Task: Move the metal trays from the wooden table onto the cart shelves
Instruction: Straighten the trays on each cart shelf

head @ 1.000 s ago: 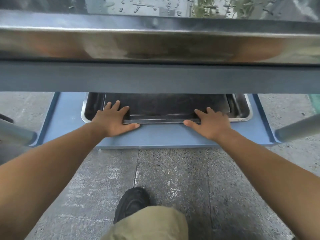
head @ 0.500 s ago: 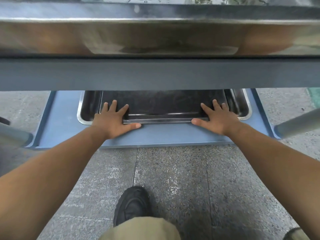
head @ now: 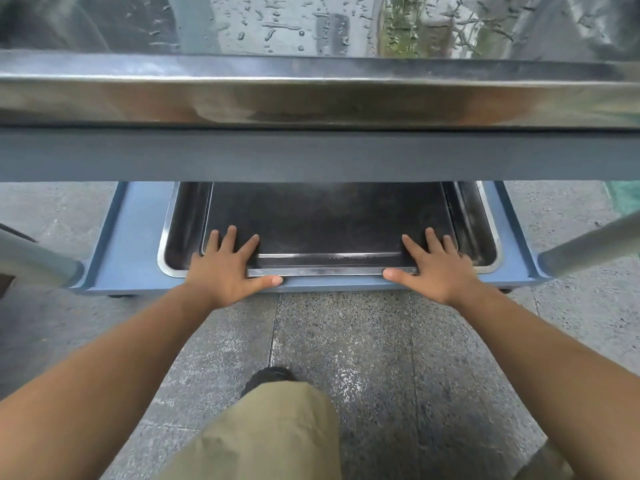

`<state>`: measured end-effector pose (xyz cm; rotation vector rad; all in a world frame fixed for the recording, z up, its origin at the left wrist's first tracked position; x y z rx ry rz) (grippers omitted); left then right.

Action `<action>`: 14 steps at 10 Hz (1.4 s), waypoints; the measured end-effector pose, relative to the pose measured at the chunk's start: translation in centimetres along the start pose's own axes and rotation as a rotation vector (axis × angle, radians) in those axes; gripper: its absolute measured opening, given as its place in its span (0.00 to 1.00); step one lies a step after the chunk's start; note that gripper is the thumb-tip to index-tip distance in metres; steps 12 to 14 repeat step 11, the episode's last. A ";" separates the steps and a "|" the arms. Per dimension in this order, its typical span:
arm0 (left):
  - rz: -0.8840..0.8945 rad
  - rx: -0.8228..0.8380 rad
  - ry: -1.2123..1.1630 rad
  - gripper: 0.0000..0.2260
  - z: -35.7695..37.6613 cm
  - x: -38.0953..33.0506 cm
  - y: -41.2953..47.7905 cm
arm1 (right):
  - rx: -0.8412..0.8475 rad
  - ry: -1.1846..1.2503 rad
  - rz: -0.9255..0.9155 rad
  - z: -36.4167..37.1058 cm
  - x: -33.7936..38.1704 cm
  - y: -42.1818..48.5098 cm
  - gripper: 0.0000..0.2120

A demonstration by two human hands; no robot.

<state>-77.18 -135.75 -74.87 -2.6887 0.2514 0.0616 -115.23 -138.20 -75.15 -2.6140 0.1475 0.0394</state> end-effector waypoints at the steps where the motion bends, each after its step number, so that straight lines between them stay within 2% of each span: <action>1: -0.008 0.005 0.002 0.52 0.5 -0.2 -1.0 | 0.000 -0.012 -0.005 0.4 0.0 -1.0 0.55; 4: 0.006 0.004 0.020 0.51 1.6 -0.4 -2.7 | 0.031 -0.014 -0.010 1.0 -0.1 -3.0 0.56; 6: 0.015 0.060 0.014 0.53 1.6 -0.6 -2.5 | 0.047 -0.001 -0.012 1.3 -0.2 -2.4 0.56; 7: 0.040 0.213 -0.048 0.57 1.1 -0.3 -2.5 | 0.114 -0.013 -0.002 1.0 0.1 -2.9 0.56; 8: 0.042 0.396 -0.061 0.55 -0.6 -0.3 -3.7 | 0.201 -0.051 0.054 -0.2 0.7 -4.9 0.51; 9: 0.118 0.409 -0.001 0.43 -3.6 -2.3 -7.0 | 0.188 0.035 0.002 -3.8 2.8 -8.8 0.43; 10: 0.107 0.381 -0.199 0.31 -7.4 -4.2 -11.1 | 0.272 0.171 -0.026 -7.0 3.3 -14.2 0.34; 11: 0.063 0.372 -0.265 0.24 -12.8 -6.4 -16.3 | 0.328 0.118 -0.084 -11.2 3.1 -20.0 0.24; 14: 0.063 0.372 -0.265 0.24 -12.8 -6.4 -16.3 | 0.328 0.118 -0.084 -11.2 3.1 -20.0 0.24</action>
Point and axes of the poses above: each hand's wrist, its own y-axis towards the middle knuckle, its own z-axis out of the palm, x = y × z, the point moved 8 cm from there along y, towards the middle knuckle, and after that the axes turned 9 degrees about z, right-handed, at the moved point
